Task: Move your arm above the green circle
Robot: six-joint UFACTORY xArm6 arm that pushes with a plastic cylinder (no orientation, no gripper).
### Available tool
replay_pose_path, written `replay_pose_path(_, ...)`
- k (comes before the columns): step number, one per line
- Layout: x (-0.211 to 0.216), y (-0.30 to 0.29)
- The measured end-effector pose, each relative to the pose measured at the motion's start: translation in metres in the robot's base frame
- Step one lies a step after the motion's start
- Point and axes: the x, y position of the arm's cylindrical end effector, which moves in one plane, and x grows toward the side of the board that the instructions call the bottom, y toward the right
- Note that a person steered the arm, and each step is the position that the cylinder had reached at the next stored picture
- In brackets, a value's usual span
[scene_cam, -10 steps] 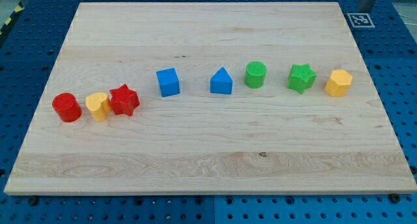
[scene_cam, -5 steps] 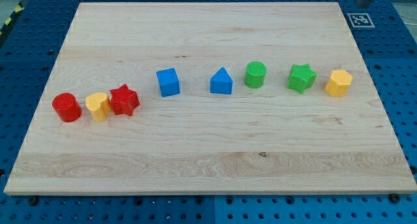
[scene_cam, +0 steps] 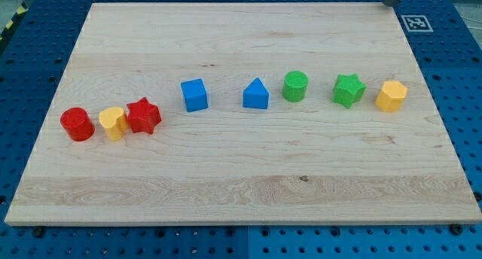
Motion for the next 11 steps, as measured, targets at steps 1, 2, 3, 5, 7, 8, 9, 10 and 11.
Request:
replay_pose_path(1, 0.000, 0.000)
replay_pose_path(2, 0.000, -0.002)
replay_pose_path(3, 0.000, -0.002)
replay_pose_path(5, 0.071, -0.062)
replay_pose_path(7, 0.087, -0.065)
replay_pose_path(8, 0.070, -0.082)
replay_pose_path(9, 0.044, -0.122)
replay_pose_path(10, 0.022, -0.174)
replay_pose_path(11, 0.003, -0.221)
